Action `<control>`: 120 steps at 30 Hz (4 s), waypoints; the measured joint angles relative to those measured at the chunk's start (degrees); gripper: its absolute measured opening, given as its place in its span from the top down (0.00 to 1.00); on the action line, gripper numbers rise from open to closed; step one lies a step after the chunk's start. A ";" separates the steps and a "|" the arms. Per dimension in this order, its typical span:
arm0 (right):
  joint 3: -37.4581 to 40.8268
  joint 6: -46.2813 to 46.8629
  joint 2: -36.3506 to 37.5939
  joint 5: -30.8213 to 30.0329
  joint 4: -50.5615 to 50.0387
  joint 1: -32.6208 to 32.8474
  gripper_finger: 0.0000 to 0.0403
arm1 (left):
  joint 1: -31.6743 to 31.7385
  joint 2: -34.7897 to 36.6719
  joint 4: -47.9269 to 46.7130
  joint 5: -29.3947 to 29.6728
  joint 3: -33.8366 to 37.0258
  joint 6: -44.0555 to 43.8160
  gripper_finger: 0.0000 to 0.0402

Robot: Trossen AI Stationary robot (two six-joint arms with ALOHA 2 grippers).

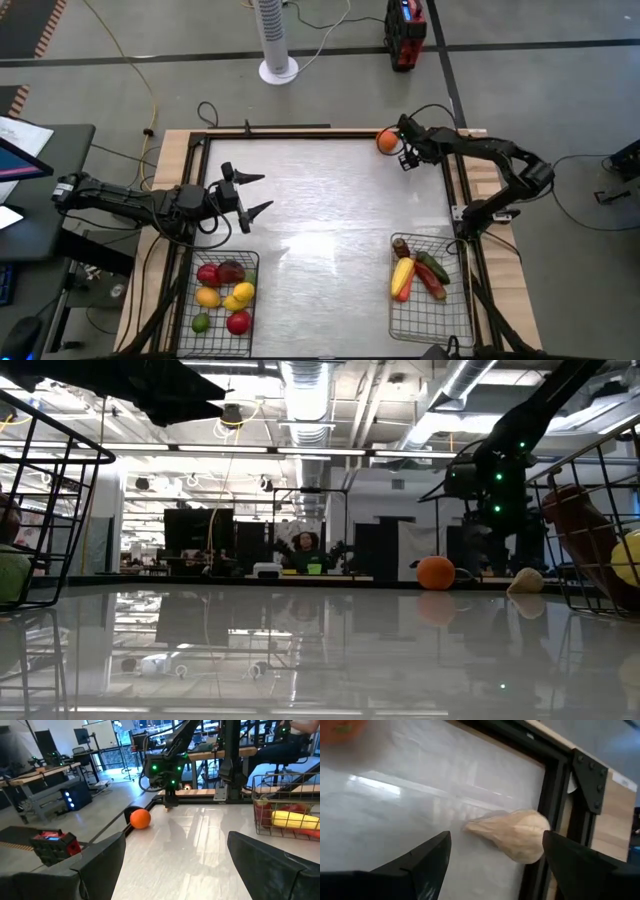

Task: Sort produce into baskets
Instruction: Put the white garlic into the gold wire basket

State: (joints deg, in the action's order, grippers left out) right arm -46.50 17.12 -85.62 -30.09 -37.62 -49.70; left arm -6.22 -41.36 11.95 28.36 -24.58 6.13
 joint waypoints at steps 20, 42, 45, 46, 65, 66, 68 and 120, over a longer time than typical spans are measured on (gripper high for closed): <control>-0.15 -2.01 -7.08 -4.27 -2.38 1.49 0.18 | 0.00 0.02 0.43 -0.06 0.00 -0.09 0.15; -6.34 1.92 9.42 5.88 -2.54 25.47 0.18 | -0.11 0.02 1.67 -1.09 0.00 -0.18 0.15; -7.21 1.93 11.96 5.68 -2.08 26.24 0.18 | -0.09 0.02 1.54 -1.09 0.00 -0.04 0.15; -7.25 1.92 12.61 6.16 -1.35 26.59 0.18 | -0.09 0.02 1.29 -1.09 0.00 -0.16 0.15; -2.89 -0.74 -1.93 24.28 40.31 38.59 0.18 | 15.74 -7.20 -18.19 -14.89 -0.02 -3.44 0.15; -2.89 -0.86 -2.71 24.28 42.27 39.12 0.18 | 16.36 -9.23 -18.65 -15.69 -0.02 -3.27 0.15; -2.89 -1.12 -4.01 24.28 45.18 40.05 0.18 | 17.00 -14.00 -18.64 -16.43 0.00 -2.71 0.15; -2.89 -1.19 -5.06 23.54 53.08 43.17 0.18 | 4.39 -55.03 0.14 -31.04 -12.56 14.29 0.23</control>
State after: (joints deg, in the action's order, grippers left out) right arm -49.39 15.94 -90.69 -6.55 15.47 -6.52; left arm -1.83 -96.39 12.09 -2.69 -37.14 20.42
